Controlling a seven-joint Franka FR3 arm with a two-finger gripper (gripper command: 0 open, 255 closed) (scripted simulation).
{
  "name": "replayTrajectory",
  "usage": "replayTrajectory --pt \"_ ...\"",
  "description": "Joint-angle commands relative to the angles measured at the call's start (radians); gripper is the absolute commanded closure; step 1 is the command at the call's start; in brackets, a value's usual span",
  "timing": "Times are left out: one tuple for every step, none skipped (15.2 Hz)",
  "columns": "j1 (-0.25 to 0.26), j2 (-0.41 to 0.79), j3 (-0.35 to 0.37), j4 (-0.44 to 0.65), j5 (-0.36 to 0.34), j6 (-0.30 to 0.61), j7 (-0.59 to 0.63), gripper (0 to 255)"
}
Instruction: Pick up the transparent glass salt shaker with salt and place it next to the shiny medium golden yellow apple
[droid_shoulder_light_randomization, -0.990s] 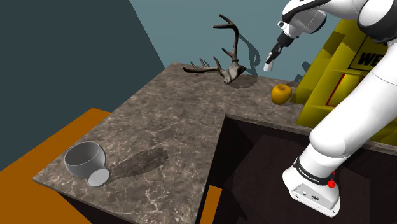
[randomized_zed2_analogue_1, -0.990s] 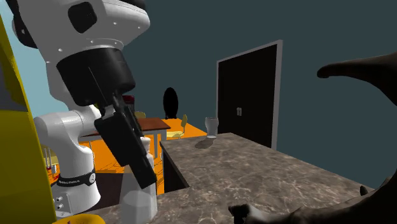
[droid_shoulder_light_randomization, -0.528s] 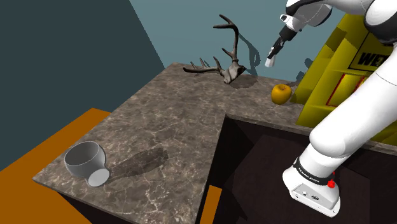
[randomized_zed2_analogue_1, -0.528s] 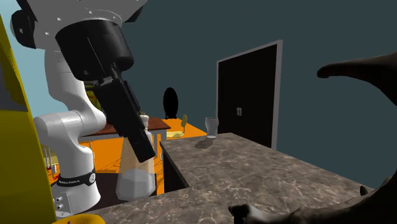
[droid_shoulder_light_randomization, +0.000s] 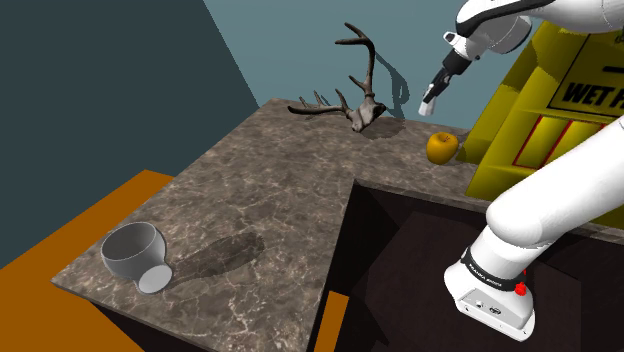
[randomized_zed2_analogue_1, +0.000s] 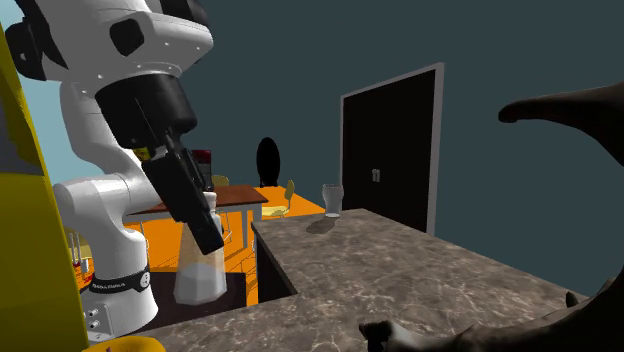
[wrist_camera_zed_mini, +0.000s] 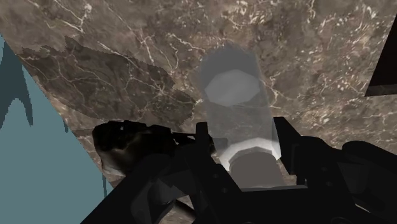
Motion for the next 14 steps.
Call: replayTrajectory --pt "0.001 0.004 -0.002 -0.024 0.006 0.027 -0.010 255" --pt "0.002 0.007 -0.004 -0.035 0.009 0.040 -0.015 255" --pt "0.003 0.011 -0.006 -0.044 0.013 0.053 -0.021 255" --pt "0.004 0.015 -0.008 -0.054 0.017 0.065 -0.027 255" --pt "0.005 0.019 -0.009 -0.064 0.021 0.078 -0.033 255" --pt "0.006 0.023 -0.011 -0.073 0.026 0.090 -0.039 255" --pt "0.008 0.028 -0.014 -0.082 0.031 0.103 -0.046 255" --pt "0.009 0.033 -0.016 -0.091 0.036 0.115 -0.052 255" --pt "0.010 0.038 -0.018 -0.100 0.042 0.128 -0.059 255" --pt "0.012 0.044 -0.020 -0.108 0.047 0.140 -0.066 255" --pt "0.014 0.049 -0.022 -0.116 0.053 0.153 -0.074 255" --pt "0.016 0.055 -0.025 -0.124 0.060 0.165 -0.081 255" --pt "0.017 0.062 -0.027 -0.132 0.067 0.177 -0.089 255" --pt "0.019 0.068 -0.029 -0.140 0.074 0.189 -0.097 255"
